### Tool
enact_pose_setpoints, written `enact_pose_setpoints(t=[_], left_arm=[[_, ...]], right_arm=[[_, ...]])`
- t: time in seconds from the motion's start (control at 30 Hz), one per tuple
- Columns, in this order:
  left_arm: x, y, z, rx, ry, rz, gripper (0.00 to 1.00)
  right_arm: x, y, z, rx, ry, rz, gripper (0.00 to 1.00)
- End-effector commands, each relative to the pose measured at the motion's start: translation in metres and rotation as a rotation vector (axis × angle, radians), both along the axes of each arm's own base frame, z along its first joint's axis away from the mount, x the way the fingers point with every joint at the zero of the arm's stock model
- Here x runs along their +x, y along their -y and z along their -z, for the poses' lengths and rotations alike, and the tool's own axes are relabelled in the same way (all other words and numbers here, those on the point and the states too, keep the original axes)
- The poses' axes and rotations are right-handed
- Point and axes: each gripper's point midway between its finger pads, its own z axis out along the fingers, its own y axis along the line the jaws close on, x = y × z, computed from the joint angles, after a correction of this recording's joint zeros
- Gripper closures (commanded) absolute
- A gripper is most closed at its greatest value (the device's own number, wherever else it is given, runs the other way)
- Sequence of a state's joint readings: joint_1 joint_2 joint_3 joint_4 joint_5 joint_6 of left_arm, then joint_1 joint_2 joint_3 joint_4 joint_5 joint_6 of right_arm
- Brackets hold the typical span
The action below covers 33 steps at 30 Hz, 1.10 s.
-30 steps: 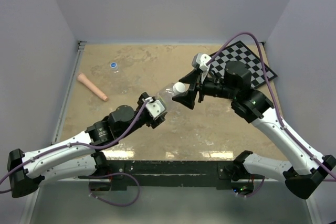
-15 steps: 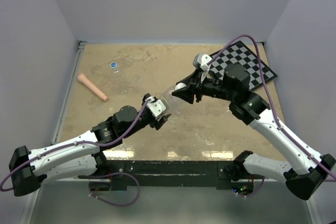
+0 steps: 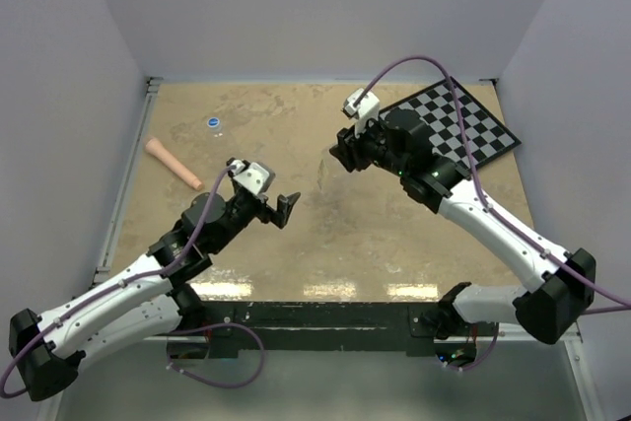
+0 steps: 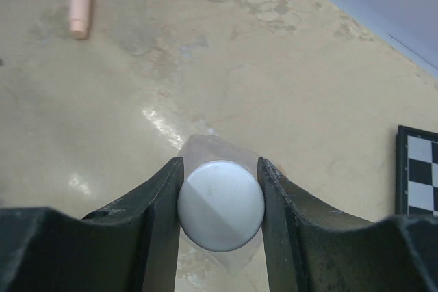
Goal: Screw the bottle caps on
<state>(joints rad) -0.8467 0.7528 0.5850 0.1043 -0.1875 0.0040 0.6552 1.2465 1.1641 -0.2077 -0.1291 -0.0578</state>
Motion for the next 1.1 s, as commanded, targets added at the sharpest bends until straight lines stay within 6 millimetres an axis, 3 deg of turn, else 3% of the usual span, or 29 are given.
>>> enact_pose_setpoints(t=[0.0,0.07,0.2,0.37,0.43,0.53,0.63,0.73,0.9,1.07], left_arm=[[0.009,-0.039,-0.026,-0.051,0.007,-0.199,0.00],[0.009,-0.061,-0.037,-0.075,0.039,-0.282,0.00],[0.006,-0.100,-0.033,-0.072,0.063,-0.434,0.00],[0.003,-0.120,-0.041,-0.152,0.098,-0.518,0.00],[0.004,-0.124,-0.040,-0.144,0.096,-0.537,0.00],[0.005,-0.127,-0.039,-0.145,0.087,-0.561,0.00],[0.006,-0.128,-0.039,-0.141,0.084,-0.578,0.00],[0.008,-0.128,-0.039,-0.141,0.078,-0.584,0.00],[0.007,-0.135,-0.039,-0.114,0.060,-0.620,0.00],[0.001,-0.161,-0.056,-0.198,0.087,-0.737,0.00]], right_arm=[[0.043,0.014,-0.022,-0.016,0.134,0.188,1.00],[0.057,0.016,-0.009,-0.044,0.124,0.235,1.00],[0.080,0.017,0.009,-0.042,0.103,0.281,1.00],[0.093,0.016,0.032,-0.057,0.057,0.301,0.98],[0.094,0.015,0.039,-0.057,0.038,0.302,0.94],[0.089,0.015,0.039,-0.037,0.016,0.301,0.74],[0.082,0.016,0.025,-0.001,0.030,0.291,0.46],[0.077,0.021,0.008,0.020,0.055,0.294,0.27],[0.067,0.037,-0.037,0.103,0.108,0.357,0.10],[0.045,0.082,-0.088,0.211,0.213,0.507,0.05]])
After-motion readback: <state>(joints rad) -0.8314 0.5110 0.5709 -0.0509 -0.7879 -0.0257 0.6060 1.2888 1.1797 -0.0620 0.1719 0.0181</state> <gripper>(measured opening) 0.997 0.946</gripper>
